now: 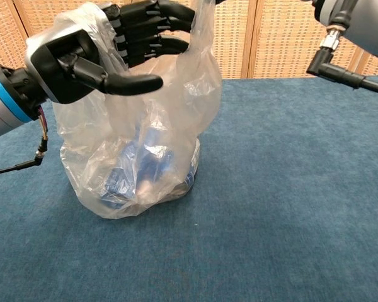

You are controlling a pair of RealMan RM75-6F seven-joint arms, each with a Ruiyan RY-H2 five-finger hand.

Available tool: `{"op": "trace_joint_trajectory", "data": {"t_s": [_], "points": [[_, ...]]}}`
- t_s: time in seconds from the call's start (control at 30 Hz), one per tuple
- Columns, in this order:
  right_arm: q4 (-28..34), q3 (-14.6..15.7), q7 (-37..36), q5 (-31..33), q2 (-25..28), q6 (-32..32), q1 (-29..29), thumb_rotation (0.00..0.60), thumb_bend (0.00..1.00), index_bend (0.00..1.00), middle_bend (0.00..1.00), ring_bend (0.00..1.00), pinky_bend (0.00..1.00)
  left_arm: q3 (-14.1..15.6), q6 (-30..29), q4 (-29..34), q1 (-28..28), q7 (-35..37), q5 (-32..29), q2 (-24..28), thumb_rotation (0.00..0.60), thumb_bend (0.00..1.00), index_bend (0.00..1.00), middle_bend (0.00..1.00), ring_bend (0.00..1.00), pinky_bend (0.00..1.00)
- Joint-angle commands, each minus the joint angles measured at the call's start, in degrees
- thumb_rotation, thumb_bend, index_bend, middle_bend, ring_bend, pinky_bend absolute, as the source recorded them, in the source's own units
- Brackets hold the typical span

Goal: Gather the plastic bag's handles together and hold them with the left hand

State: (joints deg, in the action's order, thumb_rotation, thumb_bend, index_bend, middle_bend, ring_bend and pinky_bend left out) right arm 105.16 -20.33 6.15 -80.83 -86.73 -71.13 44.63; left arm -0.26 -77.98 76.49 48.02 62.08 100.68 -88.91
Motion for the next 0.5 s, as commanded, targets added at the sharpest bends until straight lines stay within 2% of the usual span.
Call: {"op": "trace_joint_trajectory", "data": {"t_s": [0.03,0.5], "points": [[0.0,-0.1,0.2,0.0,-0.1,0.1,0.2,0.600,0.71,0.03,0.13,0.00,0.00,0.1,0.8,-1.0,0.4,-1.9,0.5,-1.1,0.600,0.24,0.23,0.20,0.20,0.06],[0.0,-1.0,2.9,1.7,-2.2,1.4,2.4,0.600,0.72,0.03,0.13,0.00,0.00,-0.8,-0.6,-4.8,0.4,-7.0,0.9,-6.0,0.600,0.24,0.24,0.20,0.20,0.06]]}}
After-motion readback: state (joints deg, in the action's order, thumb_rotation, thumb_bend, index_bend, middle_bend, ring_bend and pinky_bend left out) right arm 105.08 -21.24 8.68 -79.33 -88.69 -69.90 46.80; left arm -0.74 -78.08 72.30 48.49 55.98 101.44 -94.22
